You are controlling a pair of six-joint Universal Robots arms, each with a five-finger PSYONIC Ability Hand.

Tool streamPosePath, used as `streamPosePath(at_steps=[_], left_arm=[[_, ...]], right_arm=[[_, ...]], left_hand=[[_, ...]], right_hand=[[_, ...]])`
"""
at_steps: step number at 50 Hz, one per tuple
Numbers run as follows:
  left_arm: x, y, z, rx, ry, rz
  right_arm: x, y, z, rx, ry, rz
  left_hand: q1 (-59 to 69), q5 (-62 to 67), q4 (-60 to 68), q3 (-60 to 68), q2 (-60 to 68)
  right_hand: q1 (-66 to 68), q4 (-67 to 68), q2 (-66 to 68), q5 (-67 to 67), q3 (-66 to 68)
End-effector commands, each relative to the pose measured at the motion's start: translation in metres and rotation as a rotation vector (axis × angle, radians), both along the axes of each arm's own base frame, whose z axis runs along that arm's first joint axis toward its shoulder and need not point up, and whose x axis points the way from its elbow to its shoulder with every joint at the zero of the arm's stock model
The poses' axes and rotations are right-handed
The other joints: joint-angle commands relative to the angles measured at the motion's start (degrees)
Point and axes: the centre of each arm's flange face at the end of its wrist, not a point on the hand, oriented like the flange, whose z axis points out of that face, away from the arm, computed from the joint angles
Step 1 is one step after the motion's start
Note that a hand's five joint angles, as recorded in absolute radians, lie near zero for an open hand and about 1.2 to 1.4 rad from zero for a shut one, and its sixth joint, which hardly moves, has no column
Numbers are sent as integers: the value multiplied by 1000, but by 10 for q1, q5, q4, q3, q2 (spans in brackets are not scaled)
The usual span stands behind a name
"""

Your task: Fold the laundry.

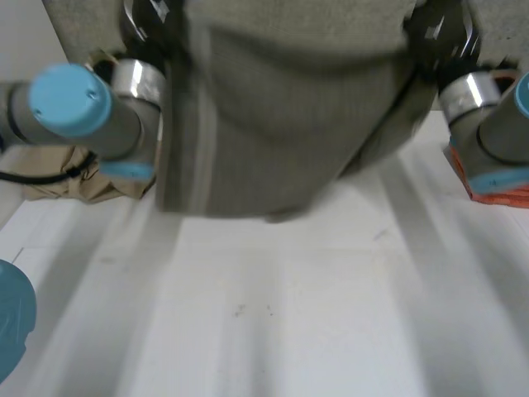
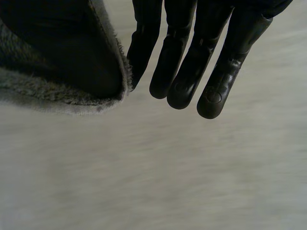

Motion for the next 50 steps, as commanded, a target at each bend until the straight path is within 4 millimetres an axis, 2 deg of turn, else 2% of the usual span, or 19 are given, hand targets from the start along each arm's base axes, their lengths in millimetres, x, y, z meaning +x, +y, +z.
streamPosePath(at_steps=[1, 5, 9, 10, 11, 13, 14, 15, 17, 18, 21, 25, 27, 30, 35, 37, 38, 43, 50], left_arm=[[43, -2, 94, -186, 316, 30], [45, 2, 84, -141, 302, 29], [45, 7, 51, -35, 241, 23], [44, 10, 28, 29, 206, 16], [43, 12, 14, 67, 186, 13], [42, 17, -15, 146, 143, 5], [43, 23, -42, 223, 107, -1], [44, 27, -56, 260, 89, -2], [45, 35, -81, 333, 58, -5], [48, 43, -104, 401, 32, 0], [52, 60, -142, 514, -10, 7], [56, 77, -166, 595, -42, 9], [57, 80, -170, 611, -45, 9], [58, 82, -168, 611, -40, 12], [62, 79, -154, 581, -25, 24], [63, 79, -149, 571, -17, 25], [63, 80, -148, 571, -15, 24], [64, 82, -145, 571, -14, 27], [65, 85, -141, 571, -12, 26]], right_arm=[[-13, -2, 82, -314, -318, -35], [-8, 7, 77, -233, -315, -19], [-4, 14, 46, -66, -259, -19], [-3, 16, 38, -23, -244, -18], [-3, 20, 17, 72, -212, -16], [-3, 26, -2, 166, -179, -15], [-3, 30, -13, 213, -162, -14], [-1, 40, -33, 307, -126, 3], [1, 51, -52, 390, -94, 22], [2, 57, -64, 441, -74, 41], [0, 73, -95, 564, -30, 83], [-1, 85, -124, 670, -9, 121], [-1, 89, -135, 712, -14, 127], [-3, 89, -139, 742, -45, 127], [-24, 76, -139, 838, -266, 88], [-31, 72, -137, 867, -356, 73], [-35, 70, -136, 895, -445, 64], [-50, 62, -134, 965, -642, 38], [-69, 52, -132, 1018, -695, 0]], left_hand=[[144, 138, 112, 118, 115], [144, 138, 112, 118, 115], [144, 138, 112, 118, 115], [144, 138, 112, 118, 115], [144, 138, 112, 118, 115], [144, 138, 112, 118, 115], [144, 138, 112, 118, 115], [144, 138, 112, 118, 115], [144, 138, 112, 118, 115], [144, 138, 112, 118, 115], [144, 138, 112, 118, 115], [144, 138, 112, 118, 115], [144, 138, 112, 118, 115], [144, 138, 112, 118, 115], [144, 138, 112, 118, 115], [144, 138, 112, 118, 115], [144, 138, 112, 118, 115], [144, 138, 112, 118, 115], [144, 138, 112, 118, 115]], right_hand=[[232, 117, 126, 132, 121], [232, 117, 126, 132, 121], [232, 117, 126, 132, 121], [232, 117, 126, 132, 121], [232, 117, 126, 132, 121], [232, 117, 126, 132, 121], [232, 117, 126, 132, 121], [232, 117, 126, 132, 121], [232, 117, 126, 132, 121], [232, 117, 126, 132, 121], [232, 117, 126, 132, 121], [232, 117, 126, 132, 121], [232, 117, 126, 132, 121], [230, 114, 123, 130, 119], [-212, -327, -318, -312, -323], [-281, -397, -388, -381, -393], [-298, -414, -405, -398, -409], [-305, -421, -412, -405, -416], [-293, -409, -400, -394, -405]])
